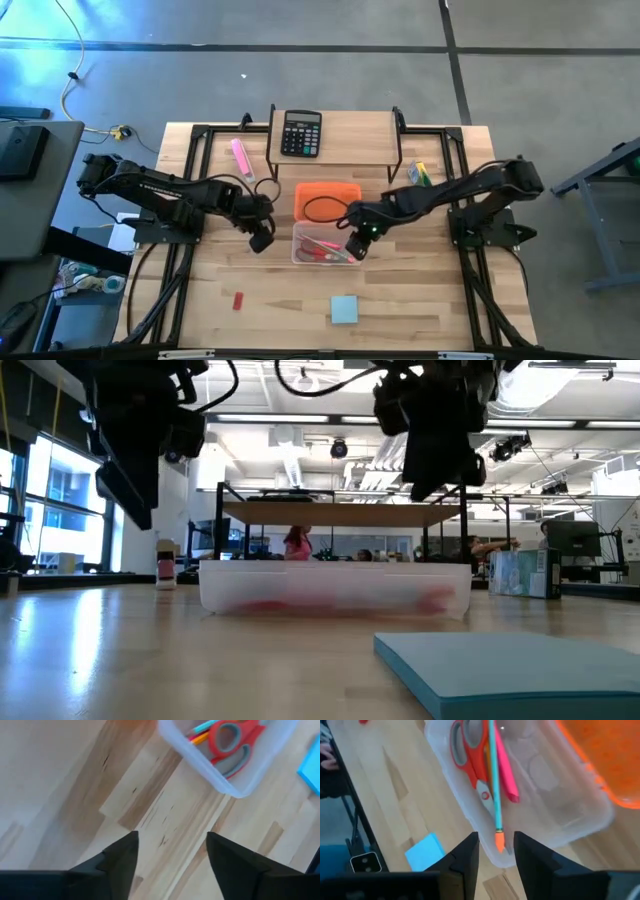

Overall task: Pack school essentials
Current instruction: Put the orange eraser into the supply box

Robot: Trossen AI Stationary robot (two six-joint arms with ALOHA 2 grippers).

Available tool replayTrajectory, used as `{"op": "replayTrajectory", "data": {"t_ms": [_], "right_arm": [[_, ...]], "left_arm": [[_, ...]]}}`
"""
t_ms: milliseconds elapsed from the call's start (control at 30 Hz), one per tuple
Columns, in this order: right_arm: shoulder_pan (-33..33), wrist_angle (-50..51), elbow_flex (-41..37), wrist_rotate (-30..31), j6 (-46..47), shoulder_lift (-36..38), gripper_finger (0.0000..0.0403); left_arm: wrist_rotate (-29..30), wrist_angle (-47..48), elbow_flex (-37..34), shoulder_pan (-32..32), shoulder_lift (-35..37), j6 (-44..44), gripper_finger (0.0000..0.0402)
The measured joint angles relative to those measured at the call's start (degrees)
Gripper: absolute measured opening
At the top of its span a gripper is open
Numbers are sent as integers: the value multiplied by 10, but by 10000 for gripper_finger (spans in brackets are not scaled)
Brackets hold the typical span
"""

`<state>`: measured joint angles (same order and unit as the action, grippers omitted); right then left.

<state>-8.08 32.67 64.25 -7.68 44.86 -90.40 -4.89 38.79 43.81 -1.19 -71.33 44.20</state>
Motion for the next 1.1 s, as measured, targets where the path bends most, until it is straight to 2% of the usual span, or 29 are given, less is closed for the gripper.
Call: {"op": "replayTrajectory", "data": {"t_ms": [167,333,533,767,1100], "right_arm": [[7,47,0,31,1,30,113],[18,83,0,40,-6,42,113],[34,108,0,34,-49,42,113],[40,148,0,15,-93,42,113],[40,162,0,23,-139,42,113]], "left_arm": [[-11,26,0,7,0,78,262],[-7,31,0,39,0,187,264],[26,30,0,116,0,339,249],[33,29,0,230,-3,508,232],[58,27,0,359,-28,723,230]]}}
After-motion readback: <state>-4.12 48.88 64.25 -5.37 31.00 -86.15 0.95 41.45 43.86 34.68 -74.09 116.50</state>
